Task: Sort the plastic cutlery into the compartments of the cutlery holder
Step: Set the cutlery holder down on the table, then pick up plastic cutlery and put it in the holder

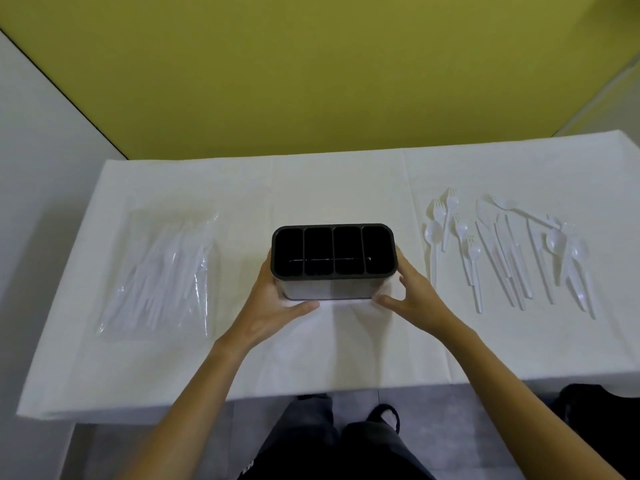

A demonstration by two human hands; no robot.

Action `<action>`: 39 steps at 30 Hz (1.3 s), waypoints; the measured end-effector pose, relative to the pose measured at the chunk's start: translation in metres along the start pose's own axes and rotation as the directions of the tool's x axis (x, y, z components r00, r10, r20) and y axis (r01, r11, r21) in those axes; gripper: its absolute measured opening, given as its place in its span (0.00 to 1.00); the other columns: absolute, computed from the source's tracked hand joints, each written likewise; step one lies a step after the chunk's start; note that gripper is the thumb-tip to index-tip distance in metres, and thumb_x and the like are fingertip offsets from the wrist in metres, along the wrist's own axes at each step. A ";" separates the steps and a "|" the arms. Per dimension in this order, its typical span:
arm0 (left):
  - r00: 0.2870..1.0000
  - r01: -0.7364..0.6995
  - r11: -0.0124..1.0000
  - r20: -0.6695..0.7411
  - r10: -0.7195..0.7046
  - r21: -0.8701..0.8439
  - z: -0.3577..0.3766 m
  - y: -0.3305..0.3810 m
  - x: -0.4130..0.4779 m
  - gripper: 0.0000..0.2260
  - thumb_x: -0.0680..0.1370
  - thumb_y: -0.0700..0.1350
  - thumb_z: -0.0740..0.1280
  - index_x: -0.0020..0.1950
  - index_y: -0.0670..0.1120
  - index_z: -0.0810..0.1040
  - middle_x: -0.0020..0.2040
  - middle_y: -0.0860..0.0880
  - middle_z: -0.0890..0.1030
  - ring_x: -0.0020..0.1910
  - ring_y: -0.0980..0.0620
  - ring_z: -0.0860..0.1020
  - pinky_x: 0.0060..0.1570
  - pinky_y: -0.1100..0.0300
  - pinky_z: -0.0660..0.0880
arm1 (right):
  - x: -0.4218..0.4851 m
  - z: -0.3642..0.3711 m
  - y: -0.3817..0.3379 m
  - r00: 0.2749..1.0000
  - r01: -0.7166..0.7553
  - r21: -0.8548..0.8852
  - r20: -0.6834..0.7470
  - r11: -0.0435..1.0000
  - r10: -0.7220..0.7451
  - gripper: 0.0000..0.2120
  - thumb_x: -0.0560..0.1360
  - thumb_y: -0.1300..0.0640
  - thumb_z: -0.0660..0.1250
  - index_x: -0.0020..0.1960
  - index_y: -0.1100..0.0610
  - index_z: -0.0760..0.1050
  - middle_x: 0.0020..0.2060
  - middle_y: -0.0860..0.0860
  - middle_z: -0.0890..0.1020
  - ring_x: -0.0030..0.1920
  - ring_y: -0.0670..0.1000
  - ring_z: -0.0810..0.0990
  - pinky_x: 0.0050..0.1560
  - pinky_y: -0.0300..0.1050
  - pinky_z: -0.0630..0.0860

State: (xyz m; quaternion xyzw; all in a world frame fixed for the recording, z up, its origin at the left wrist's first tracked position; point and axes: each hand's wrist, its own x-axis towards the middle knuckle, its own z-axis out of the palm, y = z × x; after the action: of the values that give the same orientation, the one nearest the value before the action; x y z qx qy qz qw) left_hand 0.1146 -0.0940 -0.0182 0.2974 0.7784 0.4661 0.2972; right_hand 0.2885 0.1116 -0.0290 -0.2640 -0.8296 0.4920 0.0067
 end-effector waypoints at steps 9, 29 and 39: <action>0.975 -0.185 0.979 -0.108 0.193 0.083 -0.012 0.074 0.015 0.38 0.74 0.62 0.60 0.79 0.50 0.50 0.78 0.59 0.53 0.75 0.66 0.51 0.72 0.70 0.52 | -0.022 -0.035 0.016 0.952 -0.103 -0.032 -0.293 0.994 0.089 0.32 0.78 0.52 0.64 0.77 0.53 0.54 0.75 0.49 0.61 0.74 0.49 0.62 0.73 0.50 0.62; 0.968 -0.226 0.925 0.180 0.176 0.306 0.183 0.176 0.099 0.19 0.81 0.52 0.60 0.71 0.49 0.67 0.70 0.54 0.71 0.68 0.54 0.68 0.63 0.60 0.66 | -0.071 -0.138 0.097 0.730 -0.190 0.141 -0.641 0.972 0.236 0.19 0.79 0.61 0.62 0.69 0.58 0.69 0.64 0.51 0.75 0.62 0.47 0.74 0.61 0.43 0.71; 0.962 0.239 0.869 -0.226 -0.152 0.433 0.254 0.115 0.123 0.15 0.79 0.50 0.63 0.63 0.45 0.72 0.60 0.47 0.73 0.56 0.45 0.75 0.47 0.53 0.71 | -0.073 -0.218 0.182 0.620 -0.425 0.111 -0.687 0.898 0.379 0.13 0.78 0.57 0.64 0.60 0.61 0.75 0.52 0.55 0.80 0.45 0.51 0.77 0.46 0.42 0.73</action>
State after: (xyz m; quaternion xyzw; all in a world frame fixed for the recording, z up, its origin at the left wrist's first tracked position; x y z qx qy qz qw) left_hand 0.2440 0.1808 -0.0361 0.2336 0.9163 0.2631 0.1913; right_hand 0.4894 0.3252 -0.0477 -0.6073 -0.7000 0.3192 0.1984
